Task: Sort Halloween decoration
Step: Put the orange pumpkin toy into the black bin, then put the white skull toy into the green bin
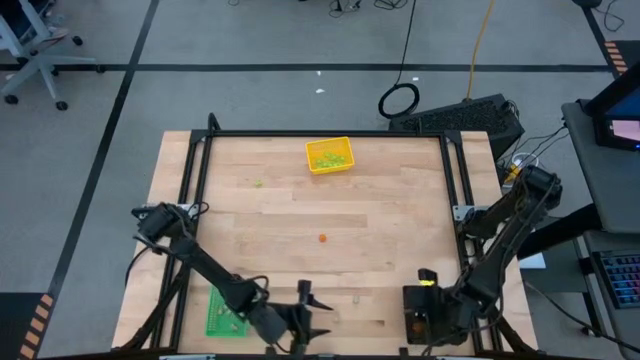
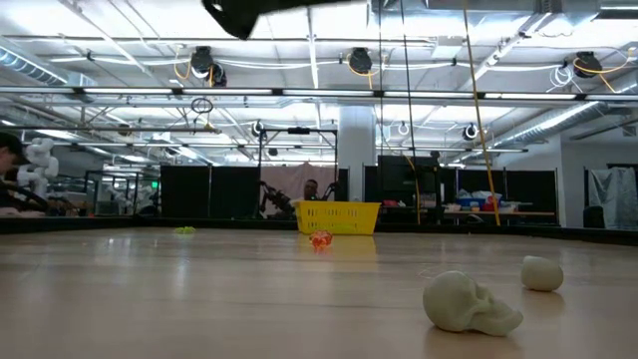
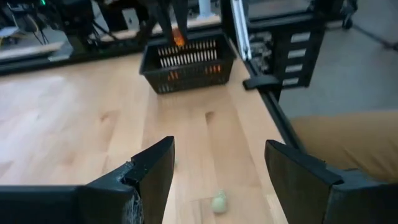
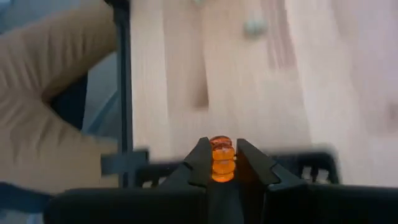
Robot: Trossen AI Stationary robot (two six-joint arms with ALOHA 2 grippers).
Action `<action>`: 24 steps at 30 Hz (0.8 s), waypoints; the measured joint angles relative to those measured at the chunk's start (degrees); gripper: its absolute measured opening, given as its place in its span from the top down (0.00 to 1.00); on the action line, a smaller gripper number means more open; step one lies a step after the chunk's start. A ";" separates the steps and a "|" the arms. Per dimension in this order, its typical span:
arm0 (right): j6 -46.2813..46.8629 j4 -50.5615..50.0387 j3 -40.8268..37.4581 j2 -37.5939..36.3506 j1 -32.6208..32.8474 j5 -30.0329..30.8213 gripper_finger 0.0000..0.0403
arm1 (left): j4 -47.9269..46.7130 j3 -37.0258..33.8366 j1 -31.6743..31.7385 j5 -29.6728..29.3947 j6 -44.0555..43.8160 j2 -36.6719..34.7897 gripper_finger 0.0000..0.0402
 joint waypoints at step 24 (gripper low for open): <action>20.74 -12.51 0.00 6.33 4.96 -3.71 0.72 | -7.71 4.76 3.63 6.16 -7.68 9.31 0.38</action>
